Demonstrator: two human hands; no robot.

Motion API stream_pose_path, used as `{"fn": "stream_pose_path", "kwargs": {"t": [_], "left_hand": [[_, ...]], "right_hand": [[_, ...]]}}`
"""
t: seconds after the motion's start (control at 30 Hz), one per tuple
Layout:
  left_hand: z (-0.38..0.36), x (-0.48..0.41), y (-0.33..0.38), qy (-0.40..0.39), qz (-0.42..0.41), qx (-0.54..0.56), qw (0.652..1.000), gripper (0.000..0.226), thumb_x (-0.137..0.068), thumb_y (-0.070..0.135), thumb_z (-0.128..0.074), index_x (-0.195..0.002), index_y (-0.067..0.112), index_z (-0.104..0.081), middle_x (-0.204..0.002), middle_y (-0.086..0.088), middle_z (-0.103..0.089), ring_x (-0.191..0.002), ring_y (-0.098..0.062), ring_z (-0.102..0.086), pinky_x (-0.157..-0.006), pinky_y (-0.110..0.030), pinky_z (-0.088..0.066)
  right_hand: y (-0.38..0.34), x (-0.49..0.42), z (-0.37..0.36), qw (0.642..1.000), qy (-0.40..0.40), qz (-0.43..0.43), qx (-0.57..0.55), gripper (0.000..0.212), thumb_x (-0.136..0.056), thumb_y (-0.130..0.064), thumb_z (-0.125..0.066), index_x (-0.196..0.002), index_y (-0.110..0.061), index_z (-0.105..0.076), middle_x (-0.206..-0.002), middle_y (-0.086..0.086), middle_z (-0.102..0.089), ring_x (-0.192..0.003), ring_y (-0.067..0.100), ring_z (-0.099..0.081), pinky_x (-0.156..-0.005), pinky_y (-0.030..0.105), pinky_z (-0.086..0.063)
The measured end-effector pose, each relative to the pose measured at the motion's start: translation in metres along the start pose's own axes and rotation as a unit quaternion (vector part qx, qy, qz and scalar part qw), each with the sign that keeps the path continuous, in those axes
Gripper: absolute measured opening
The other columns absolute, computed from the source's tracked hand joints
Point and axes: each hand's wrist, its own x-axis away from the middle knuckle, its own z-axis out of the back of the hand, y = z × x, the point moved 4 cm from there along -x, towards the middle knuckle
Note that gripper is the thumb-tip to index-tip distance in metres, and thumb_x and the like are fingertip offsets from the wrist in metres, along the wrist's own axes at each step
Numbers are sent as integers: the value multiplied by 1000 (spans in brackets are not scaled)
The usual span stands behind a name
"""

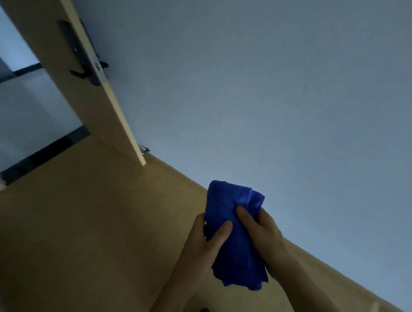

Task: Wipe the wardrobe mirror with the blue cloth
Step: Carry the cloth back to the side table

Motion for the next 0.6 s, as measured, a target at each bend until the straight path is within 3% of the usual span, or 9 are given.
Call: {"fn": "stream_pose_path", "kwargs": {"t": [0.13, 0.27, 0.33, 0.47, 0.6], "left_hand": [[-34, -14, 4, -92, 6, -37, 995, 42, -89, 49, -70, -124, 29, -59, -109, 10, -74, -94, -6, -74, -83, -33, -63], [-59, -26, 8, -180, 3, -65, 981, 39, -90, 45, -72, -121, 25, -61, -106, 8, -76, -94, -9, -75, -84, -36, -63], [-73, -28, 10, -220, 2, -78, 972, 42, -89, 47, -76, -119, 21, -62, -104, 6, -77, -94, -12, -76, -87, -41, -63], [-103, -24, 3, -299, 4, -115, 947, 53, -76, 55, -74, -117, 23, -64, -105, 5, -78, -97, -16, -75, -91, -48, -61], [-136, -1, -9, -378, 2, -156, 913, 47, -81, 53, -75, -116, 24, -63, -102, 8, -77, -94, -12, -75, -90, -46, -61]], "right_hand": [[4, 15, 36, 995, 96, 3, -24, 25, -99, -38, -56, -113, -18, -63, -100, 3, -77, -93, 20, -74, -91, 47, -58], [9, 40, 55, 980, 192, 10, -56, 24, -99, -39, -56, -113, -19, -63, -99, -1, -77, -92, 15, -74, -84, 36, -59], [15, 54, 63, 968, 241, 13, -75, 24, -99, -38, -57, -113, -19, -62, -100, -1, -77, -92, 14, -74, -81, 33, -59], [29, 89, 77, 938, 331, 11, -107, 27, -98, -39, -59, -111, -15, -63, -101, 5, -76, -93, 19, -74, -84, 40, -60], [46, 132, 90, 900, 415, 24, -127, 22, -100, -35, -56, -112, -18, -62, -102, 5, -75, -94, 18, -73, -82, 36, -60]]}}
